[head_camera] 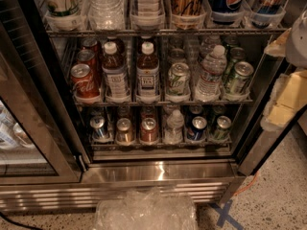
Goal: Pick green can from middle shelf of fridge
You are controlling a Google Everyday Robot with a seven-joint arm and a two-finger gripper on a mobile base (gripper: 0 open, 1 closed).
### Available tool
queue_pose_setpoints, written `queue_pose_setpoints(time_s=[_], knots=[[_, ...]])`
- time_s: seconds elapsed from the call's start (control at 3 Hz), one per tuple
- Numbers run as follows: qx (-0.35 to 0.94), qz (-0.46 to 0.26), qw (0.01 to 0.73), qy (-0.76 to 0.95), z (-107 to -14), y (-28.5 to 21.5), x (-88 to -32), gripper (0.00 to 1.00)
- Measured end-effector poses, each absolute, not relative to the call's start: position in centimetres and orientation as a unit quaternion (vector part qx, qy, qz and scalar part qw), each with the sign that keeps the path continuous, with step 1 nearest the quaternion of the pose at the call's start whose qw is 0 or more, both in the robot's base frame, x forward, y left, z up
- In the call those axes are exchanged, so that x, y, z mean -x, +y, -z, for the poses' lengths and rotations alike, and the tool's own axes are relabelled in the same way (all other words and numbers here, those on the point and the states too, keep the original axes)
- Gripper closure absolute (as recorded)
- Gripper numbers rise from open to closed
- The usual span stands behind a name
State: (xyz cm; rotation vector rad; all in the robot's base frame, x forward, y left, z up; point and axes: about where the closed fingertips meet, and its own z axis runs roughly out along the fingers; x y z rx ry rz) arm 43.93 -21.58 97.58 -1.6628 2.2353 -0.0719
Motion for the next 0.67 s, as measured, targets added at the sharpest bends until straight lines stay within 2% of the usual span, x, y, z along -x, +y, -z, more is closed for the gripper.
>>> queue_pose_setpoints(time_s=[0.33,0.67], knots=[[0.515,-0.034,0.209,0.830,-94.4,-20.9,-42.9,0.00],[0.427,-0.122,0.242,0.863,-89.5,-18.0,-42.1,0.00]])
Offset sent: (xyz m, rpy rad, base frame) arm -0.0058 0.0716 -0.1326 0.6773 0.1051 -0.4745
